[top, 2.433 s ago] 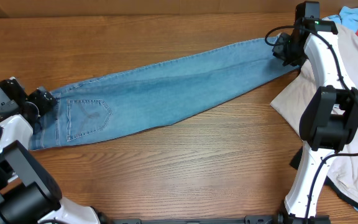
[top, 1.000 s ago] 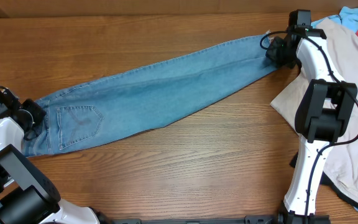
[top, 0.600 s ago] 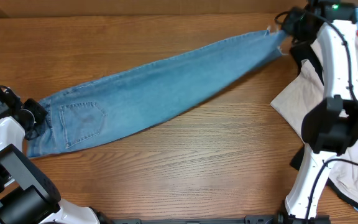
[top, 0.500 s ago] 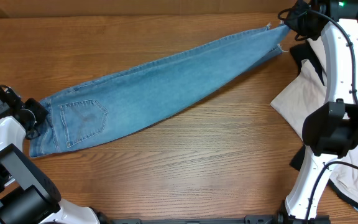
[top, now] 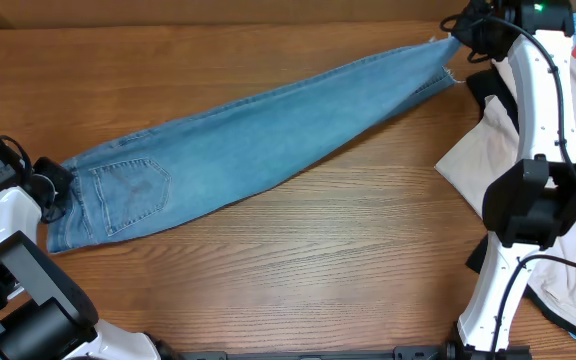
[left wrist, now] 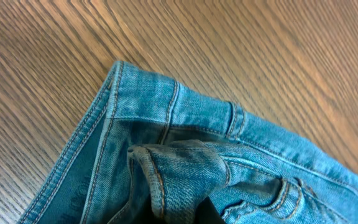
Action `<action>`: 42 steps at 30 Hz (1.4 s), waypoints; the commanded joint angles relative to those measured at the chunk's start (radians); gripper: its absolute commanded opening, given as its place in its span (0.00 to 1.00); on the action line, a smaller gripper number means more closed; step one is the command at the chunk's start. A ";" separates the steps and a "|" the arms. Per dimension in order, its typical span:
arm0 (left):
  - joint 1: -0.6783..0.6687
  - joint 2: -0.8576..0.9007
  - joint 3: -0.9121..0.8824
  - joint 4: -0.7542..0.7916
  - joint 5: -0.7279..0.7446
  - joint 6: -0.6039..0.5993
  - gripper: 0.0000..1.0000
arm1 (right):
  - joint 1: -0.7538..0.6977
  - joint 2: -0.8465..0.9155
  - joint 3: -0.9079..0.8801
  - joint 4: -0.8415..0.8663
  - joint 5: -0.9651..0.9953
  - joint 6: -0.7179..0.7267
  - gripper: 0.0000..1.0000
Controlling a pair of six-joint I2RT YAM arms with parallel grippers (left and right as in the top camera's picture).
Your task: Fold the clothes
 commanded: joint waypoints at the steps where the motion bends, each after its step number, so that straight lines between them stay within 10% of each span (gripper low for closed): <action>1: 0.005 -0.026 0.021 0.021 -0.105 -0.048 0.04 | -0.016 0.019 0.013 0.036 0.103 0.008 0.04; 37: -0.002 -0.019 0.021 0.078 -0.145 -0.100 0.06 | 0.010 0.166 0.013 0.196 0.123 0.007 0.06; 42: -0.003 -0.019 0.021 0.076 -0.140 -0.100 0.21 | 0.032 0.268 0.013 0.367 0.008 -0.084 0.44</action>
